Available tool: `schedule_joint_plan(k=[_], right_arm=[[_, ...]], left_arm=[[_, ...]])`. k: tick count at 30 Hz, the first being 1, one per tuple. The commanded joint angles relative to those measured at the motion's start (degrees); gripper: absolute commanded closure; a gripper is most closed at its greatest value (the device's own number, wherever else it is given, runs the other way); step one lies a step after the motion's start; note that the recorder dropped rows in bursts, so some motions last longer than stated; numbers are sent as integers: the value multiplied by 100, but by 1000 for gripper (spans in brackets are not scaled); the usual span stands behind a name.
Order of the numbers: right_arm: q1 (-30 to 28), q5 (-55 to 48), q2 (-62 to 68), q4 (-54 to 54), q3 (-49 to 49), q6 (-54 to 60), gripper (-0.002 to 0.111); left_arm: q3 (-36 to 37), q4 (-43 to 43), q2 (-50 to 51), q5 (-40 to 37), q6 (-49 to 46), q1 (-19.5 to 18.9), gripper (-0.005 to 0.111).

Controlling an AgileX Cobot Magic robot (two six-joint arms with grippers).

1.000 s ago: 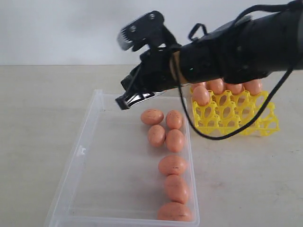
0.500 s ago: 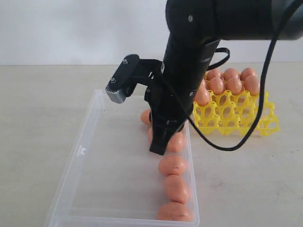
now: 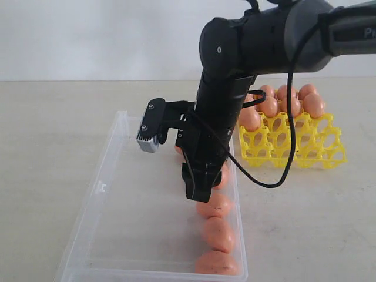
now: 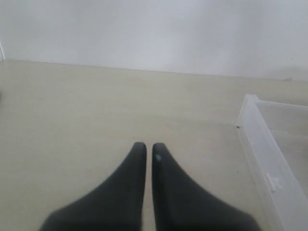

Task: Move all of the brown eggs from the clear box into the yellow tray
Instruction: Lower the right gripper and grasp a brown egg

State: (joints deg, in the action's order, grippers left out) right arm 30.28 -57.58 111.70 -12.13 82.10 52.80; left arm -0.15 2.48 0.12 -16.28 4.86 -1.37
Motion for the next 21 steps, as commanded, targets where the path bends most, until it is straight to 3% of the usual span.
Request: schedule_joint_plan(k=[1,10,21], right_arm=[[23,-11,103,212,21,-346,65],[4,16,103,456,-415,-645,65],[4,1091,103,794,-673,-622,65]], left_arm=[[15,-14,-12,37,-13,-20,103],[15,-14,-12,37,-13,-20,103],[15,-14,-12,37,-13,-20,103]])
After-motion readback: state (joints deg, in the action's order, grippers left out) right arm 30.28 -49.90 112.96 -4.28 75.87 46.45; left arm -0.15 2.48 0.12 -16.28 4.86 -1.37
